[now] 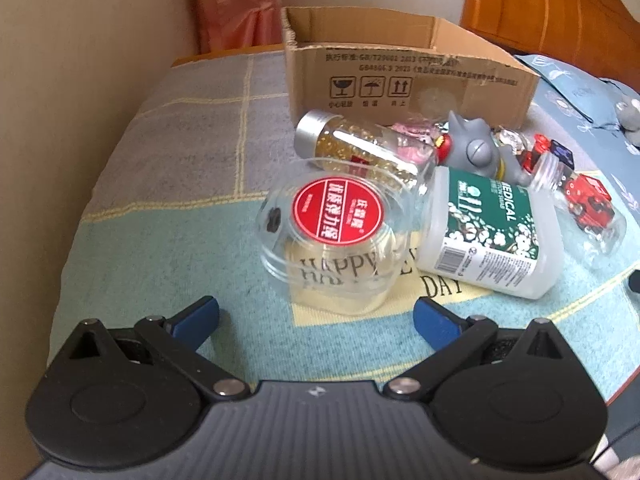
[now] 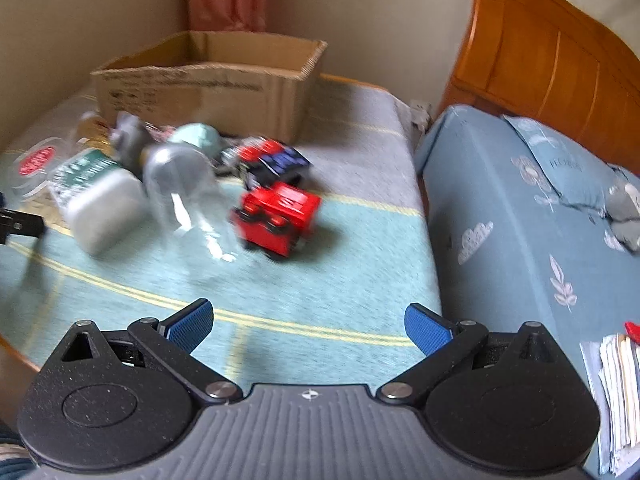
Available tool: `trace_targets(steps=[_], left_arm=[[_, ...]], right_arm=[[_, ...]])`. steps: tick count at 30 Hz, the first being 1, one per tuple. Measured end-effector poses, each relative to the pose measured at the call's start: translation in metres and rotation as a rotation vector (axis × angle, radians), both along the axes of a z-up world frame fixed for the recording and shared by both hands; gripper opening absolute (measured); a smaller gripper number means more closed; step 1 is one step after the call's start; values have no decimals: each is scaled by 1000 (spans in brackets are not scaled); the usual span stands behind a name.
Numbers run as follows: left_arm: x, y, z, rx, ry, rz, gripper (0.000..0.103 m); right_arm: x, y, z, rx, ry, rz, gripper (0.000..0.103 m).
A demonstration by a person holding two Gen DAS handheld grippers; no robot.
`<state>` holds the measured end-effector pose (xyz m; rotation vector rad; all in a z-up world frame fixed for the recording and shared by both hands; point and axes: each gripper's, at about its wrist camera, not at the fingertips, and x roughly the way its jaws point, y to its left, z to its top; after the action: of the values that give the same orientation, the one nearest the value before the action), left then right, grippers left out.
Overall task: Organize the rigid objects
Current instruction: 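Move both tools toward the items, left toward the red-lidded container, right toward the red train, then grasp the red-lidded clear container with left gripper while right gripper grasps the red S.L train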
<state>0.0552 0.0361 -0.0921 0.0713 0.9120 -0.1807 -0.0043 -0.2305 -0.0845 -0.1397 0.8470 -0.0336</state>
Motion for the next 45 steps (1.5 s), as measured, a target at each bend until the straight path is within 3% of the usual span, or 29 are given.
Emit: trace_targets(steps=[5, 11, 22, 32, 34, 38, 41, 43, 45], left_arm=[[6, 2, 1, 0, -5, -44, 103], [10, 3, 0, -2, -19, -56, 103], [12, 3, -1, -7, -39, -64, 103], [13, 3, -1, -5, -36, -61, 103], [13, 3, -1, -6, -36, -62, 103], [13, 3, -1, -7, -41, -67, 103], [13, 3, -1, -7, -45, -70, 103], [13, 3, -1, -8, -47, -74, 103], [13, 3, -2, -8, -50, -78, 103]], right_arm=[[10, -11, -16, 8, 20, 0, 103], [22, -30, -23, 118, -14, 45, 103], [53, -38, -26, 111, -47, 211, 103], [61, -70, -24, 95, -34, 122, 103], [59, -65, -20, 68, -38, 139, 103], [57, -55, -10, 110, -69, 214, 103], [63, -44, -7, 110, -70, 264, 97], [69, -37, -6, 115, -55, 292, 86], [73, -32, -8, 116, -44, 309, 82]])
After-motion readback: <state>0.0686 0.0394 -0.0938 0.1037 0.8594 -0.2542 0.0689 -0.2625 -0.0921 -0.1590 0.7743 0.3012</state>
